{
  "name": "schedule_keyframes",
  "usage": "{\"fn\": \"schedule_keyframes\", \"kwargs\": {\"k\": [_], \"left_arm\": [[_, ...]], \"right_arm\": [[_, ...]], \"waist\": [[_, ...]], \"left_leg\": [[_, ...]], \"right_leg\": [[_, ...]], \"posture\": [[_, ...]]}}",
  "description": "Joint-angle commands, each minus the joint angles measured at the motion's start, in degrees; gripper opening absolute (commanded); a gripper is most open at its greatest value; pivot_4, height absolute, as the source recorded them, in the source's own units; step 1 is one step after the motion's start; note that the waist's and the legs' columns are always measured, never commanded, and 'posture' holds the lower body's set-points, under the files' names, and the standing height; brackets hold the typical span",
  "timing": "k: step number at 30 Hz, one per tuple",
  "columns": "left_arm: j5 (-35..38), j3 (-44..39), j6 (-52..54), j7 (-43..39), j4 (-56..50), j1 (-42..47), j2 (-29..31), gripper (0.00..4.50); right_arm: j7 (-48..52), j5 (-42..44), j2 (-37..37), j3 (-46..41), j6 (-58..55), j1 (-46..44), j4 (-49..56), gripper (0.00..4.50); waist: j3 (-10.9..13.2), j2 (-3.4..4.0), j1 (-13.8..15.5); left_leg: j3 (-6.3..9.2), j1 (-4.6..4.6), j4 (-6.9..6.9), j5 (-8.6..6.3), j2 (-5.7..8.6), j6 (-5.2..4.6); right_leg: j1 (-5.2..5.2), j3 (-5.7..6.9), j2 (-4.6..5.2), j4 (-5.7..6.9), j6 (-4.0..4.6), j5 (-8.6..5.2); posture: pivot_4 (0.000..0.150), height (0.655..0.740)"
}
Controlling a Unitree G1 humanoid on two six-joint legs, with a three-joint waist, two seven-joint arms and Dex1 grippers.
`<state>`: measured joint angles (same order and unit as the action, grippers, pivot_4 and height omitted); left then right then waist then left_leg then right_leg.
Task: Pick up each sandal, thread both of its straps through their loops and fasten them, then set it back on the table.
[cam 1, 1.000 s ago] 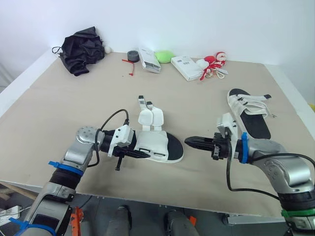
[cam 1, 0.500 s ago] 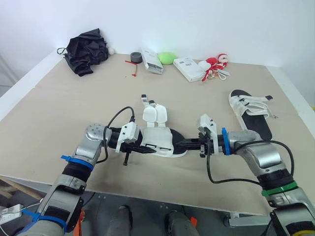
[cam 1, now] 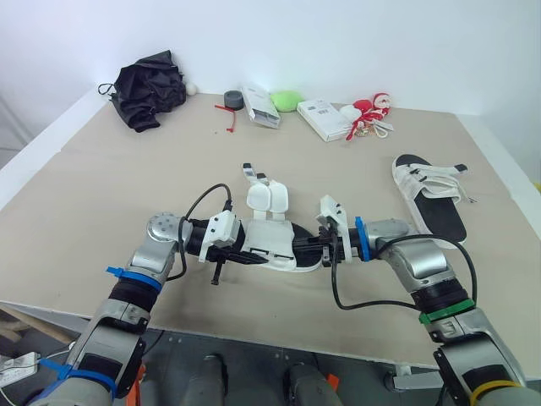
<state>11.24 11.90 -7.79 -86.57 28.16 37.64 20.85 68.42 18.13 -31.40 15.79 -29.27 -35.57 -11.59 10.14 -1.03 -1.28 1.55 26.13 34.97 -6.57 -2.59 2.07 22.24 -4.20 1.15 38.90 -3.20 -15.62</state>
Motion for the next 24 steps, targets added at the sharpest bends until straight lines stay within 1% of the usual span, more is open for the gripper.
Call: {"fn": "schedule_keyframes", "kwargs": {"k": [1,2,5,7,8,12,13,14,15,16,19,22,24], "left_arm": [[0.43,1.38,-0.46,-0.38,-0.44,-1.17,-1.17,0.0],[0.43,1.39,-0.4,-0.29,-0.62,-1.26,-1.12,0.0],[0.38,1.15,-0.59,0.22,-0.79,-1.03,-0.84,0.0],[1.1,0.93,1.22,-0.06,-1.81,-0.87,-0.56,0.65],[1.81,0.79,2.82,-0.53,-3.06,-0.92,-0.17,0.9],[3.83,-0.24,7.35,-1.63,-6.49,-1.17,1.8,2.65],[4.07,-0.52,8.28,-1.83,-7.05,-1.27,2.53,3.22],[4.25,-0.7,9.29,-2.1,-7.57,-1.38,3.37,3.65],[4.46,-1.0,10.14,-2.31,-8.32,-1.55,4.45,4.23],[4.67,-1.36,10.93,-2.27,-8.89,-1.57,5.43,4.45],[5.28,-2.59,13.64,-1.56,-10.26,-1.3,7.93,4.45],[8.63,-5.76,26.83,0.22,-14.23,-0.87,13.7,4.45],[13.69,-8.16,39.23,0.67,-16.63,-0.68,17.39,4.45]], "right_arm": [[-1.91,-5.81,-0.48,3.95,-1.2,1.07,-4.6,0.17],[-1.92,-6.33,-0.59,4.3,-1.4,1.03,-4.94,0.17],[-2.4,-7.35,-0.34,4.9,-2.58,-0.54,-6.75,0.17],[-2.25,-7.61,-0.18,4.99,-2.46,-1.29,-7.64,0.0],[-2.05,-7.69,-0.04,5.11,-2.34,-1.68,-8.11,0.0],[-1.48,-8.21,0.36,5.64,-1.61,-2.39,-9.23,0.0],[-1.35,-8.36,0.44,5.7,-1.4,-2.46,-9.43,0.0],[-1.26,-8.47,0.52,5.71,-1.27,-2.53,-9.7,0.0],[-1.11,-8.52,0.6,5.74,-1.17,-2.57,-9.91,0.0],[-0.93,-8.56,0.67,5.77,-1.12,-2.64,-10.15,0.0],[-0.62,-8.8,0.76,5.82,-0.72,-2.76,-10.66,0.0],[-0.08,-9.08,0.8,6.06,-0.22,-3.09,-10.88,0.0],[0.61,-9.05,0.84,6.22,0.58,-3.32,-11.12,0.0]], "waist": [[-0.23,0.01,-0.01],[-0.29,0.01,-0.01],[-0.53,0.0,-0.05],[-0.55,-0.02,-0.06],[-0.55,-0.02,-0.06],[-0.55,-0.03,-0.28],[-0.55,-0.03,-0.31],[-0.55,-0.03,-0.36],[-0.55,-0.03,-0.43],[-0.55,-0.03,-0.47],[-0.55,-0.03,-0.46],[-0.54,-0.06,-0.62],[-0.53,-0.11,-0.78]], "left_leg": [[-0.01,-0.05,0.0,0.0,-0.01,0.0],[-0.01,-0.11,0.0,0.0,-0.01,0.01],[-0.06,-0.28,0.0,-0.01,-0.04,0.01],[-0.11,-0.53,-0.01,-0.03,-0.05,0.04],[-0.17,-0.66,-0.04,-0.06,-0.05,0.1],[-0.39,-0.85,-0.11,-0.11,-0.07,0.18],[-0.39,-0.86,-0.11,-0.11,-0.08,0.18],[-0.39,-0.86,-0.12,-0.12,-0.09,0.18],[-0.4,-0.88,-0.16,-0.12,-0.11,0.18],[-0.4,-0.88,-0.21,-0.12,-0.11,0.18],[-0.42,-0.91,-0.34,-0.12,-0.13,0.18],[-0.43,-0.92,-0.37,-0.12,-0.15,0.18],[-0.44,-0.92,-0.4,-0.12,-0.17,0.18]], "right_leg": [[-0.03,0.0,0.0,0.0,0.02,-0.01],[-0.07,0.0,0.0,0.0,0.24,-0.13],[-0.17,0.0,0.01,0.0,0.38,-0.16],[-0.19,0.0,0.05,-0.01,0.47,-0.19],[-0.26,0.0,0.1,-0.01,0.5,-0.2],[-0.33,-0.02,0.26,-0.02,0.62,-0.13],[-0.31,-0.02,0.26,-0.02,0.65,-0.11],[-0.3,-0.02,0.26,-0.02,0.68,-0.1],[-0.29,-0.02,0.25,-0.02,0.71,-0.08],[-0.27,-0.02,0.25,-0.02,0.73,-0.07],[-0.25,0.0,0.28,-0.02,0.77,-0.05],[-0.2,0.0,0.28,-0.03,0.78,-0.04],[-0.17,0.0,0.29,-0.03,0.78,-0.04]], "posture": [[0.15,0.738],[0.15,0.738],[0.15,0.738],[0.15,0.738],[0.15,0.738],[0.15,0.738],[0.15,0.738],[0.15,0.738],[0.15,0.738],[0.15,0.738],[0.15,0.738],[0.15,0.738],[0.15,0.738]]}}
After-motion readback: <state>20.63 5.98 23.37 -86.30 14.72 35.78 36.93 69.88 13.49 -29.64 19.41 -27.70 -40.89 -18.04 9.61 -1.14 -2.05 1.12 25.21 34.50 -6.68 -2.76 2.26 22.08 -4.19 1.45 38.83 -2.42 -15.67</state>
